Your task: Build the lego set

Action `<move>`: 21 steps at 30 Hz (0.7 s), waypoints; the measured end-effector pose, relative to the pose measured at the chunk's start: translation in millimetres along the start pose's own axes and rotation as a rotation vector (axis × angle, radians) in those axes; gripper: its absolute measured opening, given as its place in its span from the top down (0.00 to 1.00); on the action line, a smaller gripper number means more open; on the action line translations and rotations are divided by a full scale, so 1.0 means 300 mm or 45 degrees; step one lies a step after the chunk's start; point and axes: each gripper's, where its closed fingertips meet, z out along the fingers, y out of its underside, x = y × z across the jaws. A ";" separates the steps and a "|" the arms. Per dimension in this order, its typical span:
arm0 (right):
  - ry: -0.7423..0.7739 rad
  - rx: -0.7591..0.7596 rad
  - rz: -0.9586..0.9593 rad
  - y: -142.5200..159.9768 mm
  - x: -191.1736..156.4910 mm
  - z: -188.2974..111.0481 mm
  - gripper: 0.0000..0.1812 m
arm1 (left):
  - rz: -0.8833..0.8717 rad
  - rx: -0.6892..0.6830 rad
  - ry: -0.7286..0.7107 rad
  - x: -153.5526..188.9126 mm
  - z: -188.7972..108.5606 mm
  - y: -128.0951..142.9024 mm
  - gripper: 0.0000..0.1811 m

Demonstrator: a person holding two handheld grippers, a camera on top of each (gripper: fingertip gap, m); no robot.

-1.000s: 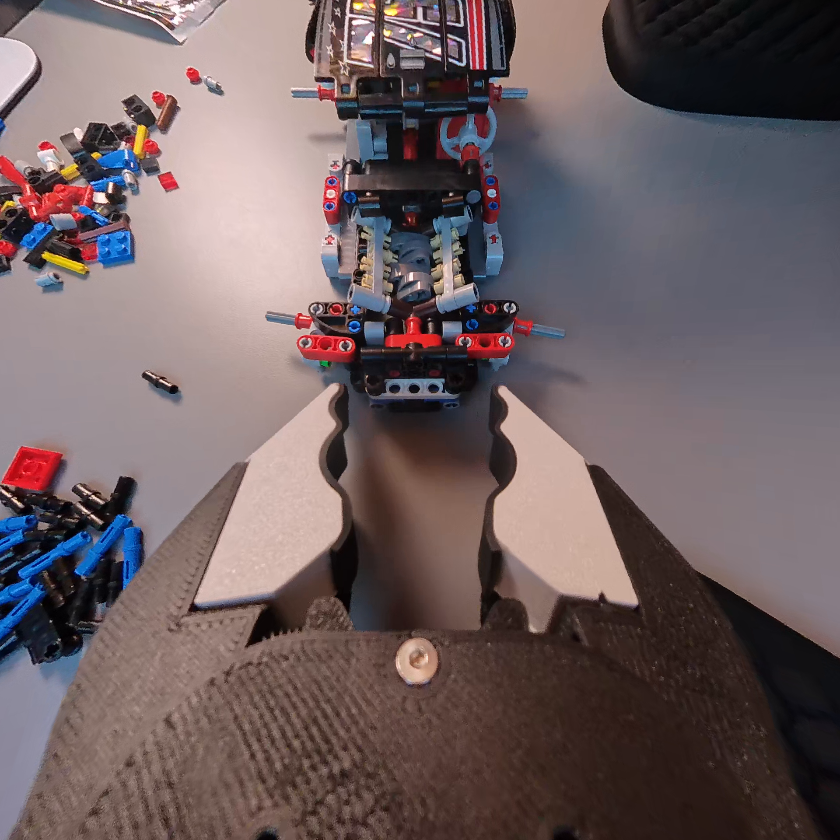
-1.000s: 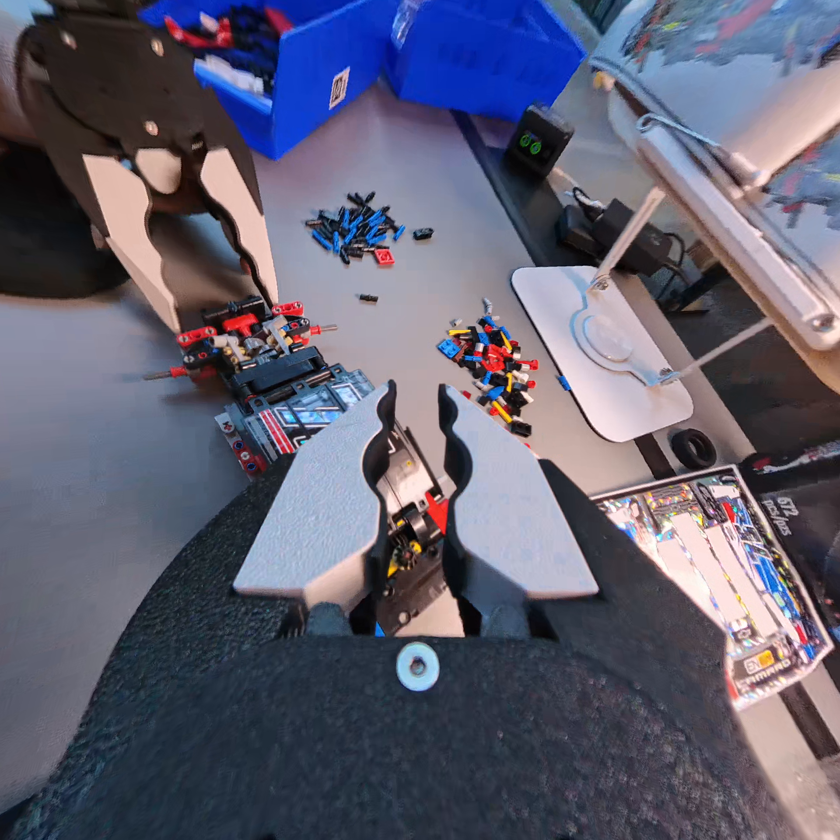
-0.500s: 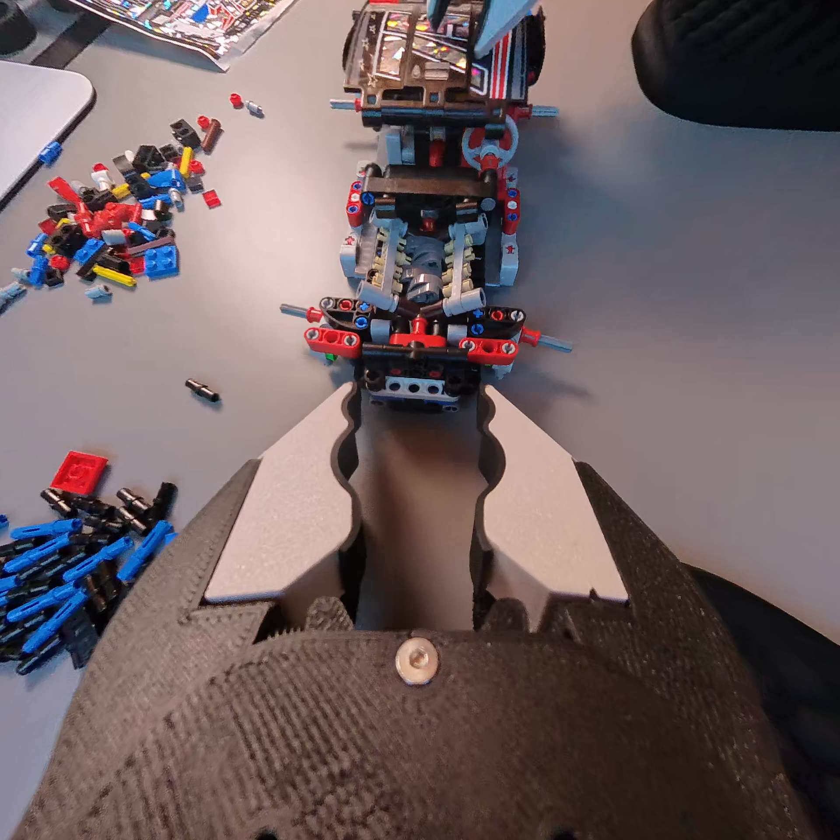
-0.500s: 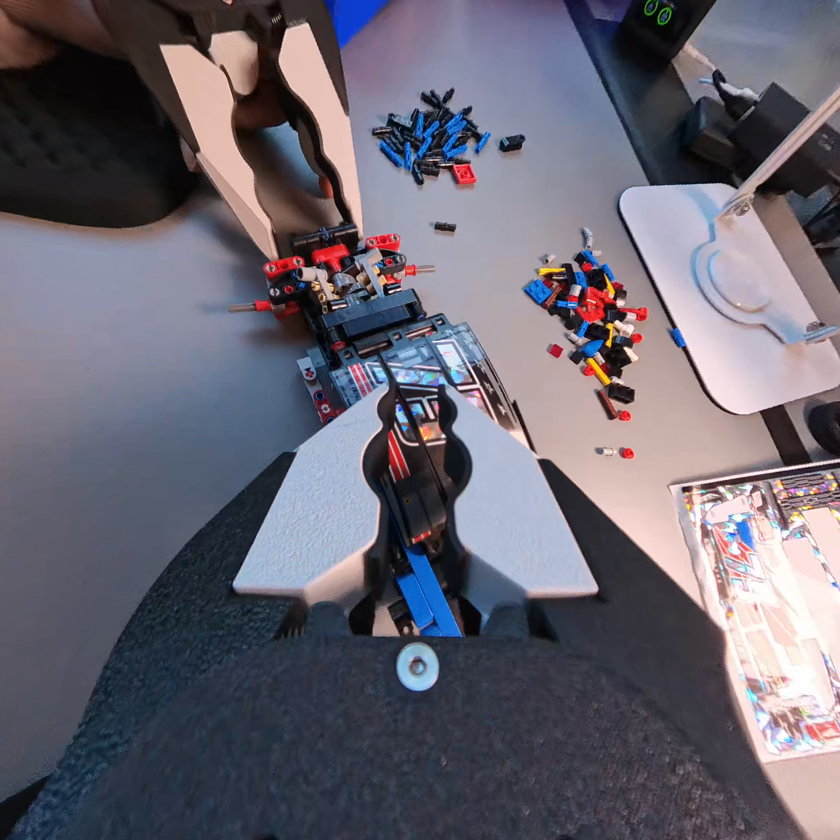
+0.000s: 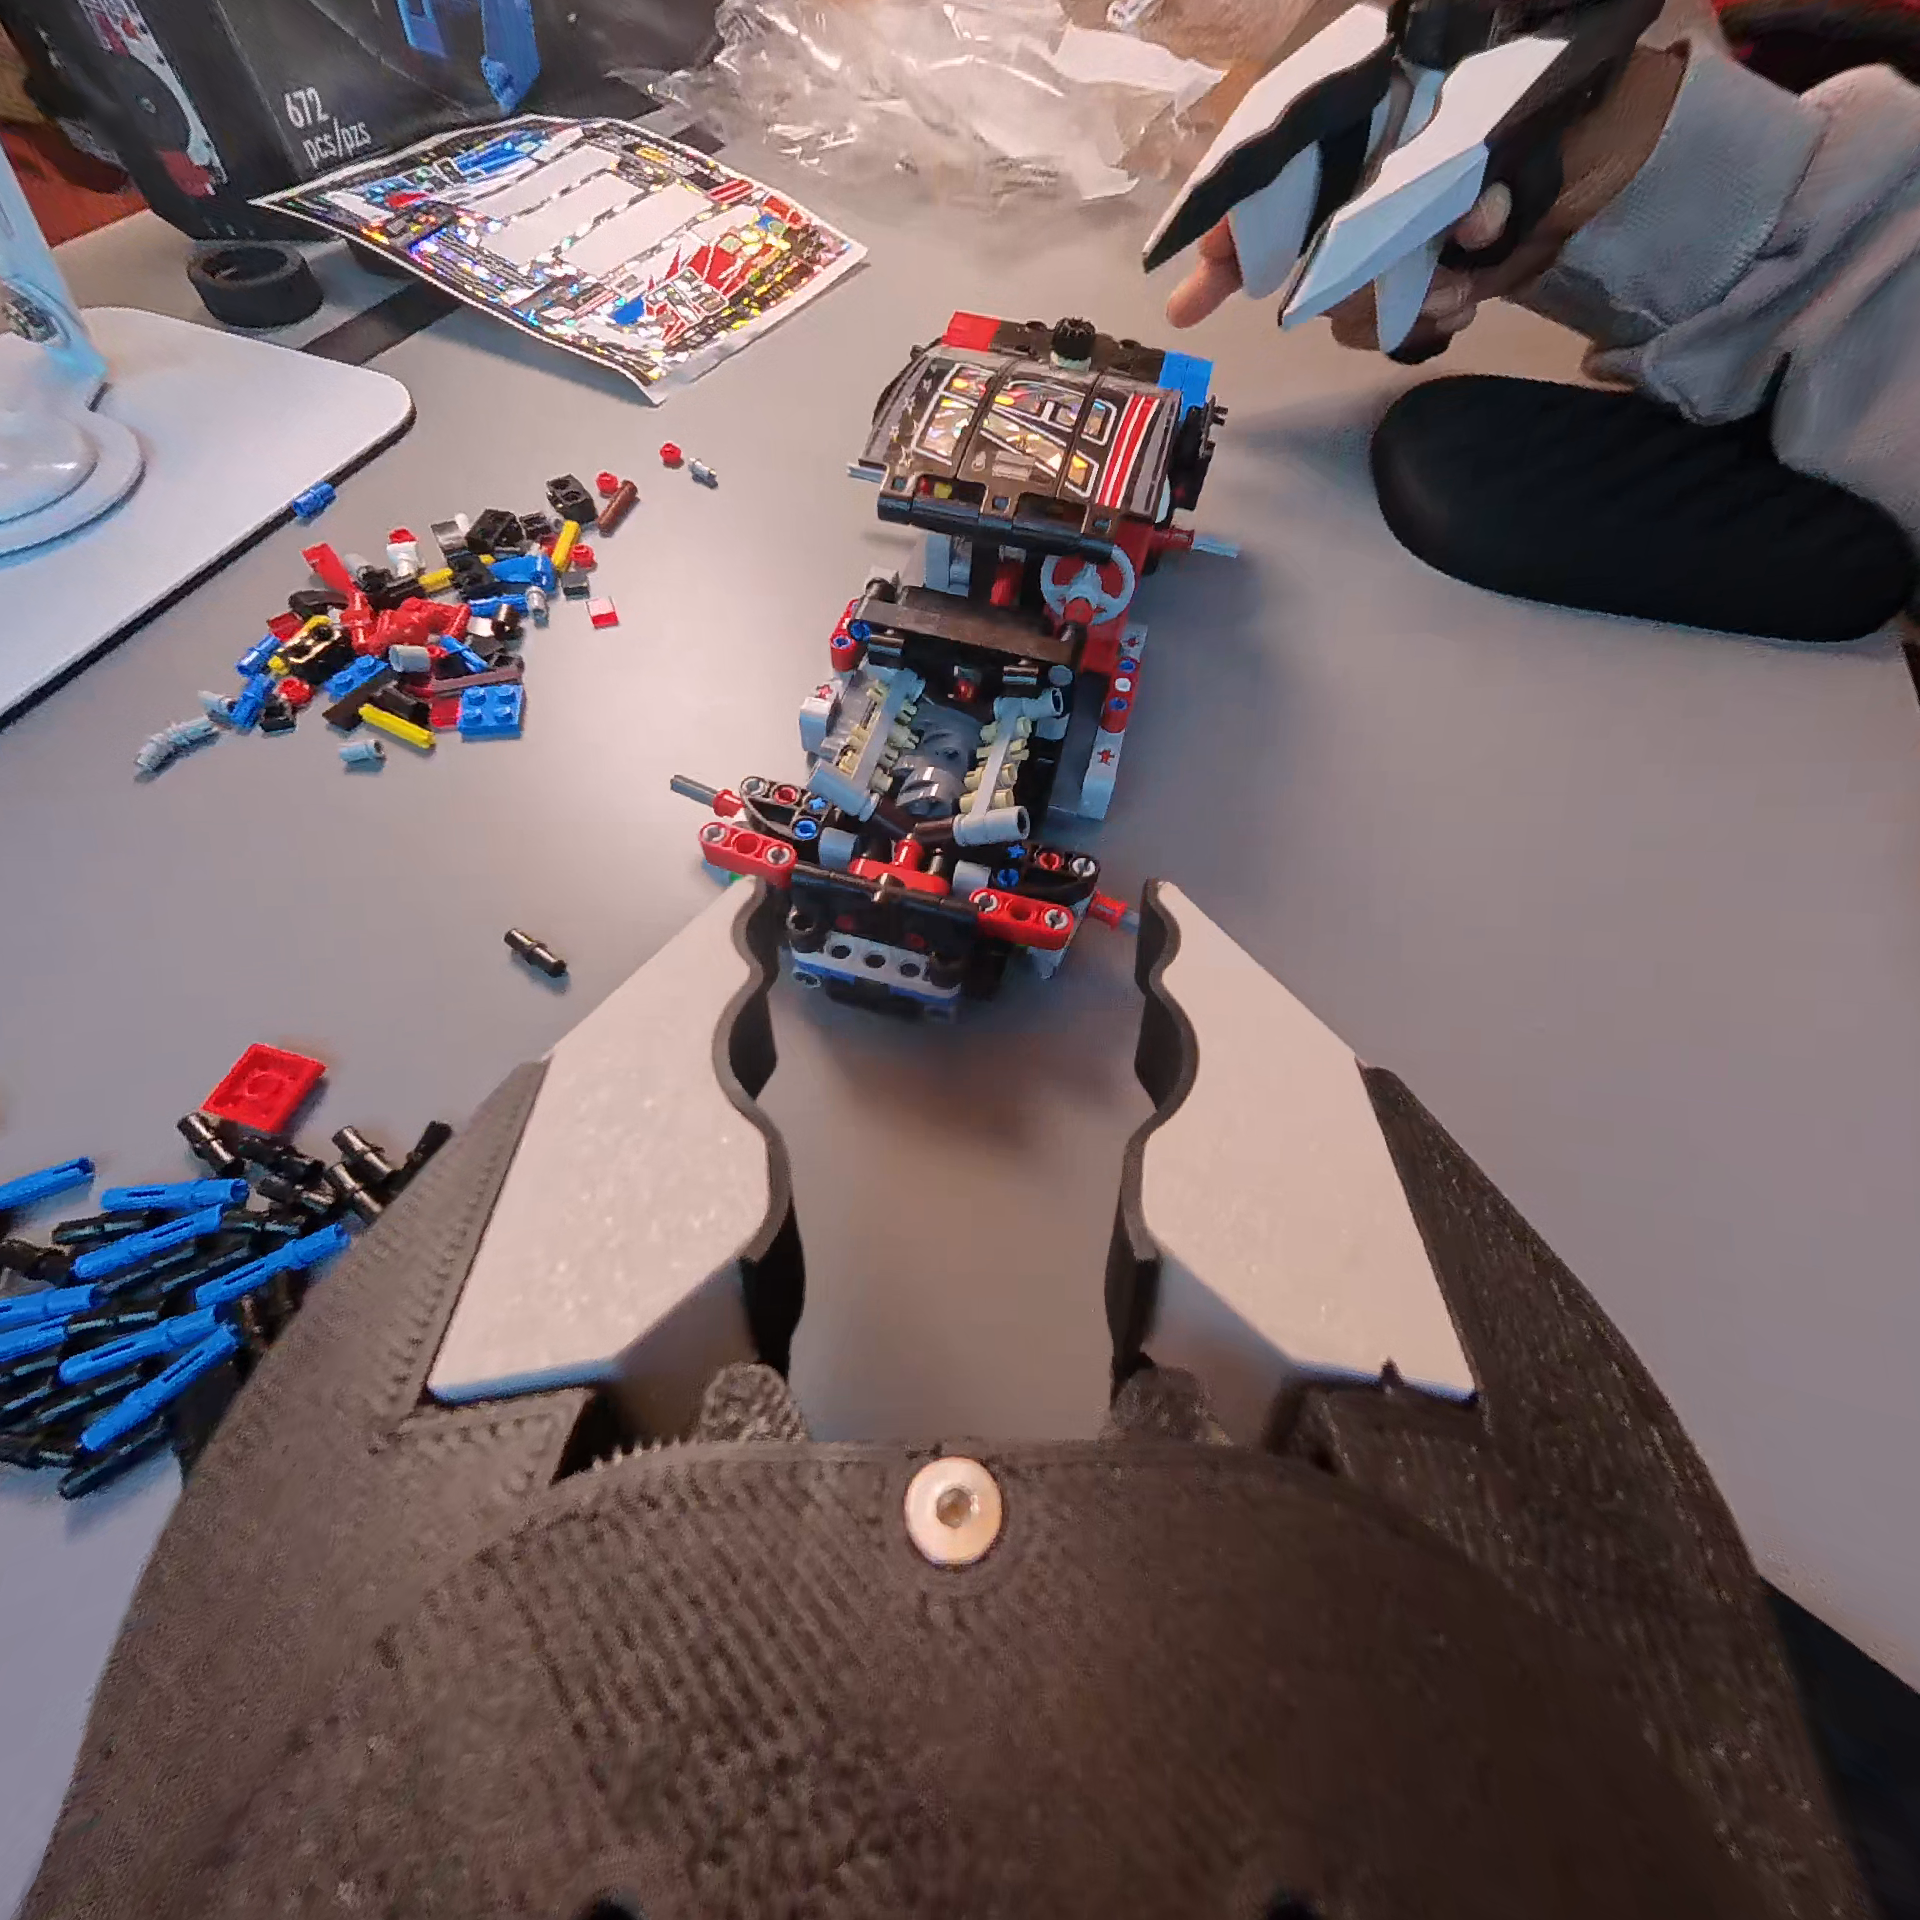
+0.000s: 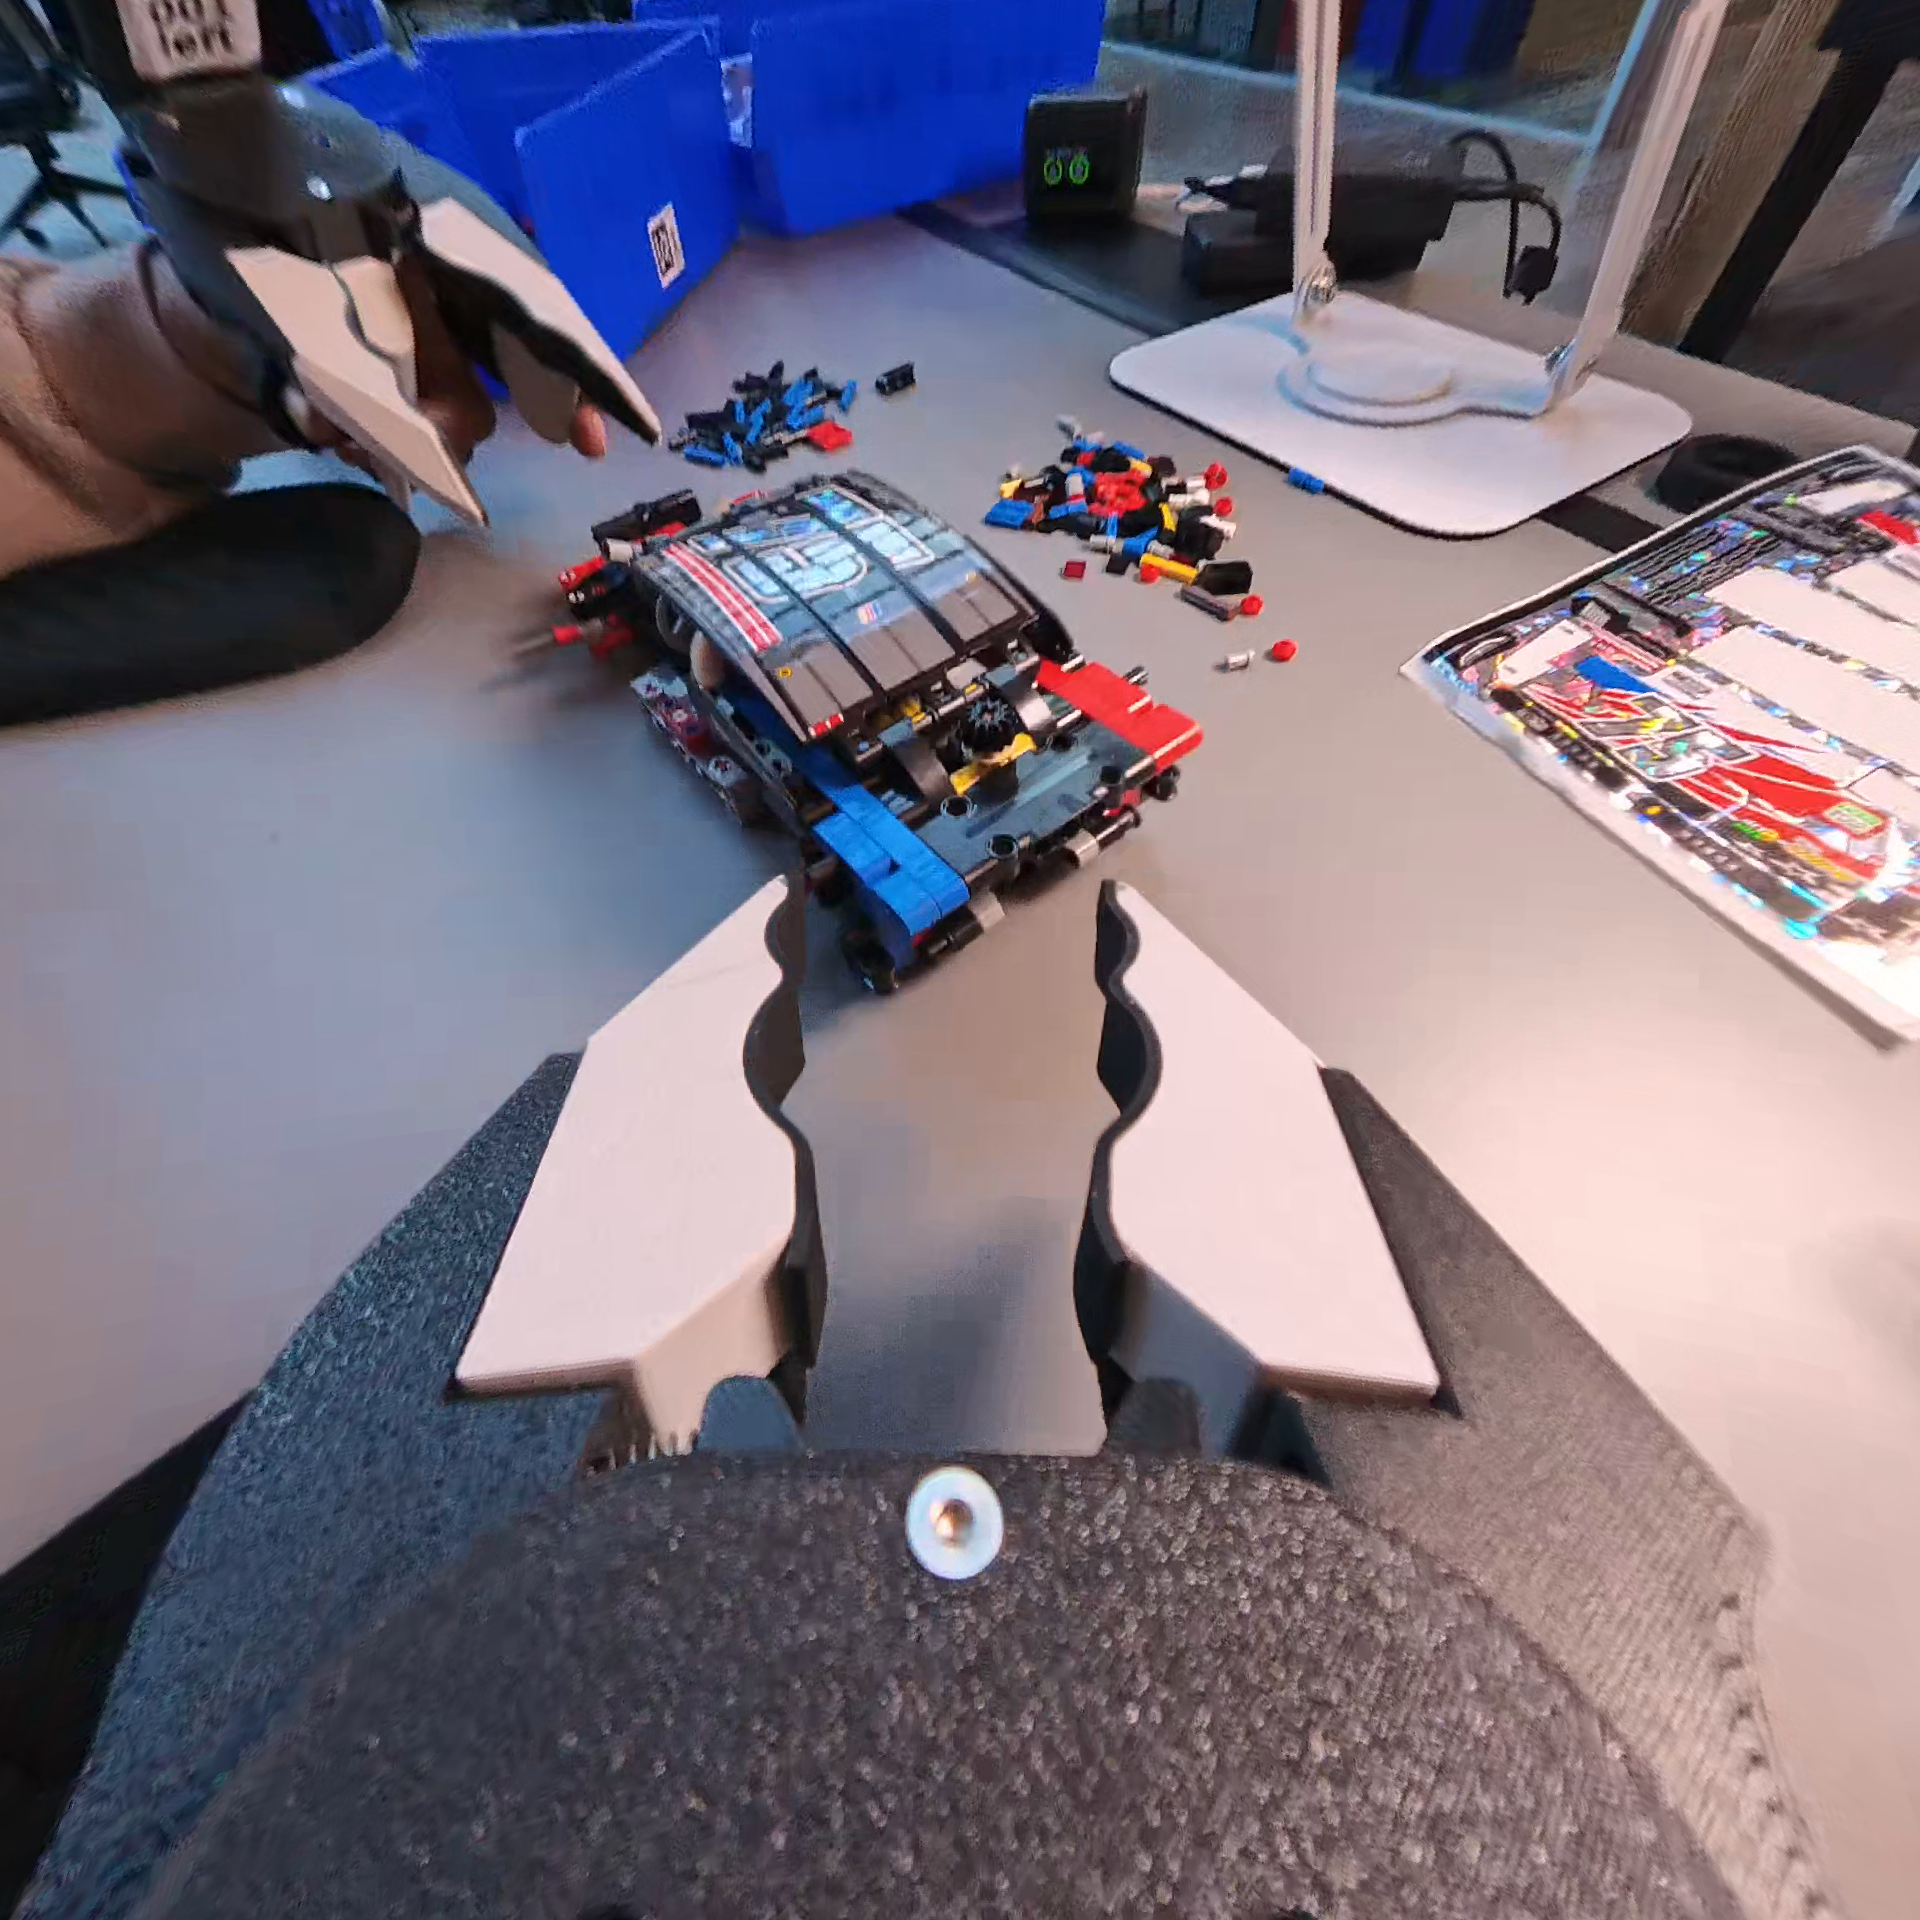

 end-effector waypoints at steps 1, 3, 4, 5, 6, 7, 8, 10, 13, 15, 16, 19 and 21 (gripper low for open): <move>-0.004 -0.043 -0.018 0.019 -0.004 0.009 0.70 | 0.023 -0.023 -0.024 0.003 0.010 0.003 0.61; -0.007 -0.083 -0.056 0.025 -0.011 0.035 0.70 | 0.049 -0.076 -0.041 0.020 0.038 0.014 0.58; -0.015 -0.090 -0.063 0.025 -0.016 0.051 0.72 | 0.065 -0.111 -0.045 0.027 0.053 0.025 0.58; -0.030 -0.118 -0.067 0.033 -0.025 0.066 0.75 | 0.094 -0.150 -0.076 0.022 0.064 0.037 0.58; -0.026 -0.146 -0.083 0.041 -0.030 0.078 0.76 | 0.122 -0.171 -0.118 0.010 0.071 0.042 0.59; -0.012 -0.145 -0.108 0.038 -0.032 0.084 0.76 | 0.137 -0.177 -0.150 0.000 0.073 0.042 0.59; 0.000 -0.149 -0.120 0.037 -0.032 0.086 0.77 | 0.142 -0.181 -0.172 -0.011 0.072 0.044 0.61; 0.013 -0.159 -0.124 0.037 -0.038 0.085 0.77 | 0.149 -0.169 -0.196 -0.026 0.069 0.045 0.65; 0.066 -0.171 -0.196 0.041 -0.034 0.085 0.82 | 0.146 -0.171 -0.204 -0.035 0.065 0.057 0.69; 0.051 -0.160 -0.176 0.040 -0.036 0.088 0.82 | 0.153 -0.168 -0.216 -0.038 0.065 0.060 0.69; 0.043 -0.150 -0.170 0.039 -0.037 0.090 0.82 | 0.158 -0.164 -0.228 -0.041 0.064 0.058 0.68; 0.039 -0.138 -0.169 0.036 -0.040 0.089 0.82 | 0.164 -0.095 -0.253 -0.047 0.049 0.029 0.66; 0.032 -0.093 -0.177 0.007 -0.041 0.066 0.81 | 0.133 0.036 -0.280 -0.059 0.011 -0.026 0.63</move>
